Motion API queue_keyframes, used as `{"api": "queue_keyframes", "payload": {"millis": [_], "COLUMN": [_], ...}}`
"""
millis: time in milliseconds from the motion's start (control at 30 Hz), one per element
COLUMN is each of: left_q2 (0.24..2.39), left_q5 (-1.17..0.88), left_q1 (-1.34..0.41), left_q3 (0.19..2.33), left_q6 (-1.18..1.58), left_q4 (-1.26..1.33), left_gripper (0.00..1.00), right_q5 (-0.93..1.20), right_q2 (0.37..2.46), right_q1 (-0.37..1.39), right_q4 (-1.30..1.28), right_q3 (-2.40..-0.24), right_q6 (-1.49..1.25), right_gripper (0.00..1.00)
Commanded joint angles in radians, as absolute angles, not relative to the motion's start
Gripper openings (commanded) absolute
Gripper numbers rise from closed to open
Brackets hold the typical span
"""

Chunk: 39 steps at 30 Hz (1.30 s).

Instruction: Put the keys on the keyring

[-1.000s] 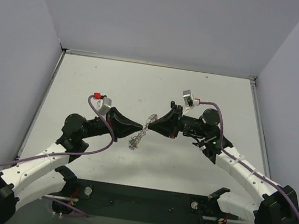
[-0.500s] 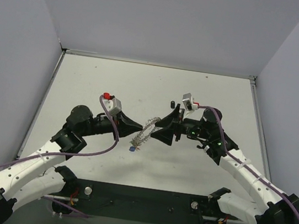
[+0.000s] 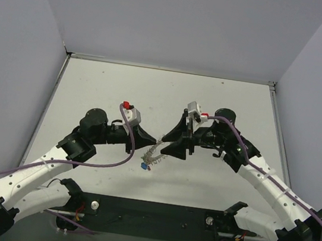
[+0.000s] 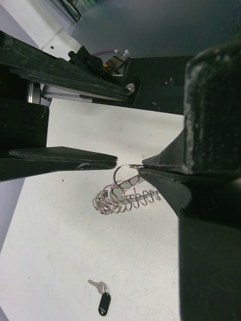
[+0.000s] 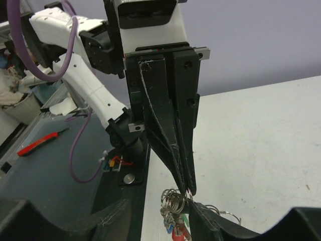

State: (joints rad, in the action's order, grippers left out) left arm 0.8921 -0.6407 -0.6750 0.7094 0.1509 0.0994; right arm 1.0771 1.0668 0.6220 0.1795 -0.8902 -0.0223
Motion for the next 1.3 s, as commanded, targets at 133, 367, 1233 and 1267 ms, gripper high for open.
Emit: {"api": "queue_keyframes", "payload": {"millis": [133, 367, 1233, 1267], "left_q2": [0.896, 0.902, 0.917, 0.916], "left_q5": [-0.678, -0.689, -0.686, -0.689], "left_q1": [-0.704, -0.713, -0.729, -0.729], "left_q3": [0.779, 0.767, 0.753, 0.752], "left_q6": [0.115, 0.133, 0.147, 0.150], "left_q4": [0.127, 0.169, 0.206, 0.215], "left_gripper": [0.00, 0.00, 0.00, 0.00], "right_q5": [1.097, 1.097, 1.060, 1.061], "right_q2": [1.114, 1.143, 1.180, 1.181], "right_q1": [0.655, 0.660, 0.669, 0.669], "right_q4": [0.150, 0.140, 0.143, 0.140], "right_q3": [-0.939, -0.954, -0.948, -0.950], "right_q6": [0.074, 0.064, 0.048, 0.048], "right_gripper": [0.42, 0.30, 0.20, 0.19]}}
